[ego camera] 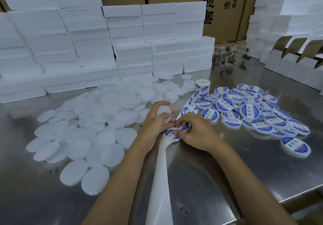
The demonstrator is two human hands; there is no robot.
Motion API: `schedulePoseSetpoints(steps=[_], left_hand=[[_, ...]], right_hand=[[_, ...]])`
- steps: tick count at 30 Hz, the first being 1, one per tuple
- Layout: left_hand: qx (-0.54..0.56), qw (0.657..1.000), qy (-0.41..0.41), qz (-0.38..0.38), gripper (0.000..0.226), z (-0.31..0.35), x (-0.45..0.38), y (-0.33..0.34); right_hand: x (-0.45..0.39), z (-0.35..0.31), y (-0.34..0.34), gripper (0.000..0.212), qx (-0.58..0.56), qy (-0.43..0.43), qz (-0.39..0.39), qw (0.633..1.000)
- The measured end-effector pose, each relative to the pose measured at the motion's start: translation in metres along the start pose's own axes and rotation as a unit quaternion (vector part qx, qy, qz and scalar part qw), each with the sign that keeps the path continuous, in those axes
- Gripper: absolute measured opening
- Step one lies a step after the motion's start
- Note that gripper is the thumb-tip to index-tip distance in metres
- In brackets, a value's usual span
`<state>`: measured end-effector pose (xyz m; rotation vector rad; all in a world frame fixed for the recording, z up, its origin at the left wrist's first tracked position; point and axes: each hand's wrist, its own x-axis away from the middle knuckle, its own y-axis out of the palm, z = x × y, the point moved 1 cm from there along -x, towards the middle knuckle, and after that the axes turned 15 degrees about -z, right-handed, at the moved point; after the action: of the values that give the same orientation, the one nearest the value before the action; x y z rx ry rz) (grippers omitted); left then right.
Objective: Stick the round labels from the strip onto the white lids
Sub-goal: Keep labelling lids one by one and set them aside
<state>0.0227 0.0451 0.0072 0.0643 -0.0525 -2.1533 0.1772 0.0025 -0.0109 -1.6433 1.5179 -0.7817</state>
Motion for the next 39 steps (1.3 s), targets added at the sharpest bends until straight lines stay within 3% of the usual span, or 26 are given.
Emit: schedulePoseSetpoints(steps=[9, 20, 28, 39], left_hand=[[0.018, 1.0, -0.016, 0.014, 0.035, 0.0, 0.0, -0.004], [0.02, 1.0, -0.013, 0.019, 0.034, 0.001, 0.001, -0.004], [0.021, 0.997, 0.046, 0.058, 0.038, 0.005, -0.003, -0.004], [0.008, 0.998, 0.04, 0.038, 0.03, 0.007, -0.002, 0.004]], right_hand=[[-0.001, -0.007, 0.003, 0.021, 0.034, 0.029, -0.007, 0.999], [-0.005, -0.007, -0.001, 0.007, -0.049, 0.085, 0.0, 0.995], [-0.001, -0.009, -0.004, 0.012, -0.041, 0.06, 0.045, 0.996], [0.002, -0.014, -0.002, 0.008, -0.044, 0.004, 0.075, 0.996]])
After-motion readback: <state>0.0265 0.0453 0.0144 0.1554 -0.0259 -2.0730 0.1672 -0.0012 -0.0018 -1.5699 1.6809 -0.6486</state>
